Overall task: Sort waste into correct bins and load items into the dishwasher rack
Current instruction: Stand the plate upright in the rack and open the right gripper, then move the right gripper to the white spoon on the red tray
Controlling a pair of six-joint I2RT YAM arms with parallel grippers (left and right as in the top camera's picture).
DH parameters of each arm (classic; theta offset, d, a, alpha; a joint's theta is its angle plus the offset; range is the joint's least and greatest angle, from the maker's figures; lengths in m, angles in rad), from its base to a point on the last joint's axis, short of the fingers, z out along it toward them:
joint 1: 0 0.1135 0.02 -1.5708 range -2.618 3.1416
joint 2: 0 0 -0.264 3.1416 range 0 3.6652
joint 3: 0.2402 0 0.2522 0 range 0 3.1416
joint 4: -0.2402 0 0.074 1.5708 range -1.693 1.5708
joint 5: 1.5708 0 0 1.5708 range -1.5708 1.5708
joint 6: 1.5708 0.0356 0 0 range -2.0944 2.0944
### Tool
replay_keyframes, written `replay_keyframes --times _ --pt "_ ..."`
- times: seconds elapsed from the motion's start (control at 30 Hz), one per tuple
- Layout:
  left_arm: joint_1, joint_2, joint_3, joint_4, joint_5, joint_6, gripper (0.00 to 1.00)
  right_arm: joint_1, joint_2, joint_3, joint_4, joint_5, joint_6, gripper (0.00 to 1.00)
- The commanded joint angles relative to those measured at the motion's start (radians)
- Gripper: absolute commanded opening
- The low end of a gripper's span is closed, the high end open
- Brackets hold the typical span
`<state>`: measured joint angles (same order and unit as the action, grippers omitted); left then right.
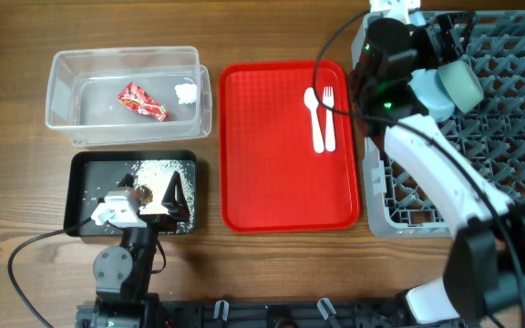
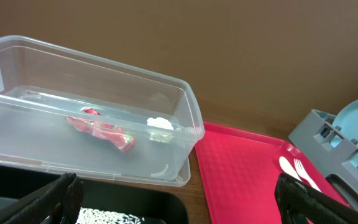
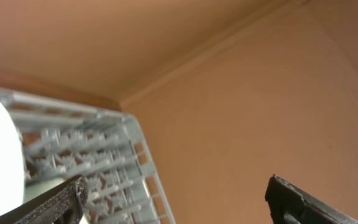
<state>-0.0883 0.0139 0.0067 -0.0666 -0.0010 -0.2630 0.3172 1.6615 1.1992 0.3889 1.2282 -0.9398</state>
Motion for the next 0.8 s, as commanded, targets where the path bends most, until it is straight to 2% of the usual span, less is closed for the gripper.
replay_keyframes --times 0.0,0.07,0.13,0.2,0.23,0.27,0.37,0.4,0.43,0.63,0.77 --pt "0.008 -0.007 -0.001 -0.006 0.008 0.013 1.0 0.106 -0.105 0.011 -0.093 0.027 0.099 0.99" --pt "0.008 -0.007 -0.001 -0.006 0.008 0.013 1.0 0.166 -0.126 0.011 -0.292 0.005 0.26 1.0" --pt "0.008 -0.007 -0.001 -0.006 0.008 0.013 1.0 0.215 -0.135 0.011 -0.533 -0.104 0.423 1.0" --pt "0.008 -0.007 -0.001 -0.006 0.008 0.013 1.0 0.259 -0.137 0.014 -0.766 -0.297 0.643 1.0" --pt "0.008 -0.007 -0.001 -0.006 0.008 0.013 1.0 0.278 -0.137 0.018 -0.874 -0.454 0.77 1.0" --pt "0.008 -0.007 -0.001 -0.006 0.008 0.013 1.0 0.287 -0.139 0.018 -0.932 -0.584 0.864 0.99" --pt "0.008 -0.007 -0.001 -0.006 0.008 0.013 1.0 0.287 -0.148 0.018 -0.995 -0.976 1.065 0.94" --pt "0.008 -0.007 -0.001 -0.006 0.008 0.013 1.0 0.285 -0.148 0.018 -0.989 -1.103 1.124 0.89" --pt "0.008 -0.007 -0.001 -0.006 0.008 0.013 1.0 0.283 -0.148 0.018 -0.984 -1.155 1.161 0.88" --pt "0.008 -0.007 -0.001 -0.006 0.008 0.013 1.0 0.236 -0.106 0.016 -1.006 -1.201 1.337 0.89" --pt "0.008 -0.007 -0.001 -0.006 0.008 0.013 1.0 0.188 -0.014 0.016 -1.033 -1.204 1.387 0.81"
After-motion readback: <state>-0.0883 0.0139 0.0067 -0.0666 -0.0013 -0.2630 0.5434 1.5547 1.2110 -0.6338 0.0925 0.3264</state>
